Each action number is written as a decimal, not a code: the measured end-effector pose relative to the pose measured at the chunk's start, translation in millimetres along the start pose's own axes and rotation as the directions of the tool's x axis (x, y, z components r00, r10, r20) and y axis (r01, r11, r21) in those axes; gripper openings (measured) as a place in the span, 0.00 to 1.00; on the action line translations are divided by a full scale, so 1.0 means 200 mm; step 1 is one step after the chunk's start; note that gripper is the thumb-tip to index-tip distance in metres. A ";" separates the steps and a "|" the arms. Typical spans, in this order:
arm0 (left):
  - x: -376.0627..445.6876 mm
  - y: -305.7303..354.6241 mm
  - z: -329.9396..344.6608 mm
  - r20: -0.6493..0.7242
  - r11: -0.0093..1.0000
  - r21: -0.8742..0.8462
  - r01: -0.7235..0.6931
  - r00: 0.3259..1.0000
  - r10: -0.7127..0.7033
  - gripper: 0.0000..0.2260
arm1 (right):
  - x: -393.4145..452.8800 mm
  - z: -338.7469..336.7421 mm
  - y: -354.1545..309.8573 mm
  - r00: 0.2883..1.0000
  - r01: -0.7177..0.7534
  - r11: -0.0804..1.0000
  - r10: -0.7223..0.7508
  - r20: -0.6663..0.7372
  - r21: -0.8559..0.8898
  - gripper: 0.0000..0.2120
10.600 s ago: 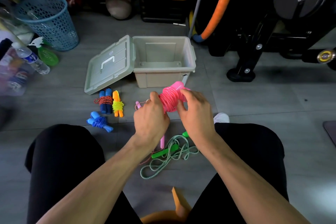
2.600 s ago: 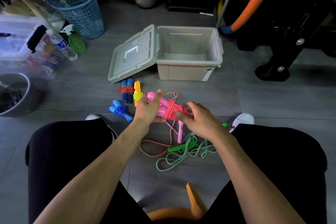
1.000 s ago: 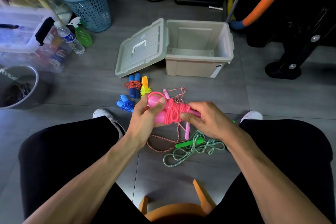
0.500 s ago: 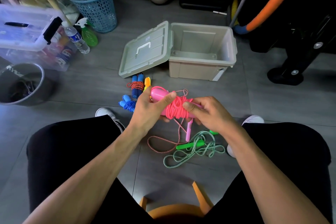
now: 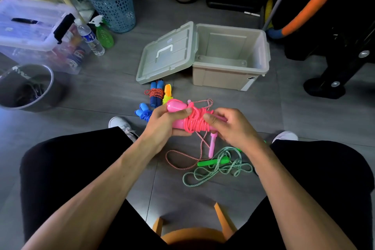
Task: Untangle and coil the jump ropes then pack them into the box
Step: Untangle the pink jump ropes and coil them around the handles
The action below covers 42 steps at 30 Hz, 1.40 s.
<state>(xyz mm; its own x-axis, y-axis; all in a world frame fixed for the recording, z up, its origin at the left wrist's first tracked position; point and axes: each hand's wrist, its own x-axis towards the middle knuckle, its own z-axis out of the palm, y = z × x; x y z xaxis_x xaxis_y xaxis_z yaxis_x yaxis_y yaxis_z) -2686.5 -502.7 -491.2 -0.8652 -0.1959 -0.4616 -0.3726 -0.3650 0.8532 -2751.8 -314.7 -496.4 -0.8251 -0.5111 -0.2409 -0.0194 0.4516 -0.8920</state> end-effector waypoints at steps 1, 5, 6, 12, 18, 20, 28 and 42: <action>0.00 -0.01 -0.01 -0.025 0.999 -0.031 0.034 0.999 -0.035 0.20 | 0.01 0.02 0.01 0.999 0.038 0.998 -0.038 -0.009 -0.055 0.23; 0.01 -0.07 -0.06 -0.069 0.976 -0.094 0.199 0.976 -0.205 0.16 | 0.05 0.08 0.05 0.995 0.094 0.970 -0.095 0.006 -0.223 0.24; 0.02 -0.09 -0.07 -0.058 0.971 -0.096 0.221 0.972 -0.227 0.16 | 0.06 0.10 0.06 0.998 0.062 0.974 -0.061 0.011 -0.216 0.23; 0.11 -0.13 -0.19 -0.098 0.965 -0.162 0.206 0.970 -0.224 0.21 | 0.18 0.19 0.12 0.987 -0.149 0.989 0.150 0.053 -0.017 0.16; 0.32 -0.37 -0.41 -0.445 0.910 -0.321 0.261 0.806 -0.389 0.14 | 0.32 0.33 0.18 0.967 -0.252 0.932 0.255 -0.022 -0.261 0.12; 0.37 -0.48 -0.48 -0.518 0.900 -0.337 0.278 0.743 -0.424 0.11 | 0.32 0.38 0.23 0.952 -0.291 0.924 0.305 0.020 -0.249 0.10; 0.66 -0.78 -0.83 -0.667 0.895 -0.208 0.395 0.612 -0.425 0.08 | 0.28 0.57 0.46 0.887 -0.416 0.891 0.442 0.136 -0.182 0.10; 0.69 -0.85 -0.80 -0.676 0.904 0.223 0.365 0.726 -0.126 0.04 | 0.42 0.46 0.44 0.895 -0.403 0.893 0.431 0.117 -0.201 0.06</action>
<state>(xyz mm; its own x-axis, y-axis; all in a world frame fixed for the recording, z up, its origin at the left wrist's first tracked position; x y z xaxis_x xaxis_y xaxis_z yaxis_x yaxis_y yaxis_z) -2688.7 -613.0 -739.7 -0.3539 -0.7116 -0.6069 -0.7272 -0.1987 0.6570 -2770.7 -385.7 -630.9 -0.6805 -0.3486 -0.6445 0.2022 0.7561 -0.6224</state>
